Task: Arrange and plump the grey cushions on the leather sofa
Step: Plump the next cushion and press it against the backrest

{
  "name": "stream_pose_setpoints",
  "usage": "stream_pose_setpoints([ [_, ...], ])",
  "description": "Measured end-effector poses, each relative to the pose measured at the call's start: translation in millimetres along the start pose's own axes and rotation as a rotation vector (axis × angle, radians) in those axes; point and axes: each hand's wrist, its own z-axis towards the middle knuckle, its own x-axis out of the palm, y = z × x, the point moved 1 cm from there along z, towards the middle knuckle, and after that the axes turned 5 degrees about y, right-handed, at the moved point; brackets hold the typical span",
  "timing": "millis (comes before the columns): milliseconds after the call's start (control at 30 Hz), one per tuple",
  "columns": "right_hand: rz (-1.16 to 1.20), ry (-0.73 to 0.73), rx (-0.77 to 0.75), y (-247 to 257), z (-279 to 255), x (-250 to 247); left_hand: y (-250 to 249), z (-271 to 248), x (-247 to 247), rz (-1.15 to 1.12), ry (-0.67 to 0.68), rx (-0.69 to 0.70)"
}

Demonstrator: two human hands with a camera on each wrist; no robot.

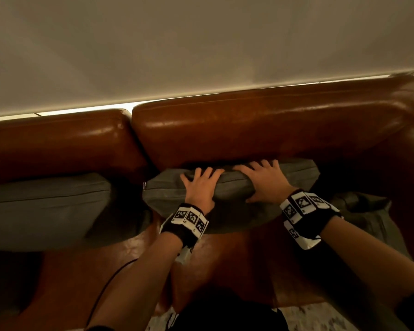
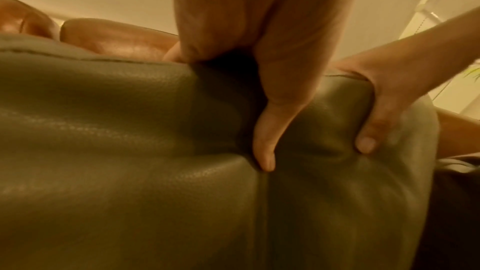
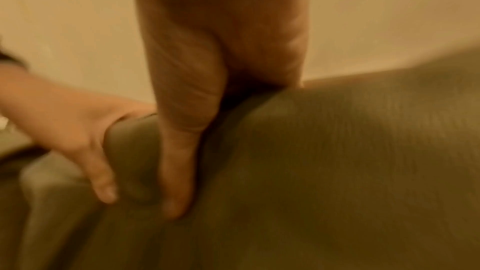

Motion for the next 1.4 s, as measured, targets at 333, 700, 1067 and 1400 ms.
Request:
stream_pose_setpoints([
  [333, 0.092, 0.057, 0.116, 3, -8, 20, 52, -19, 15, -0.154, -0.057, -0.070],
  [700, 1.162, -0.333, 0.767, -86, -80, 43, 106, -51, 22, -1.010, -0.434, -0.643],
  [1067, 1.322, -0.625, 0.786, -82, -97, 44, 117, -69, 21, -1.883, -0.231, -0.324],
  [1400, 1.468, -0.511, 0.796, -80, -72, 42, 114, -35, 24, -1.553, -0.186, -0.622],
])
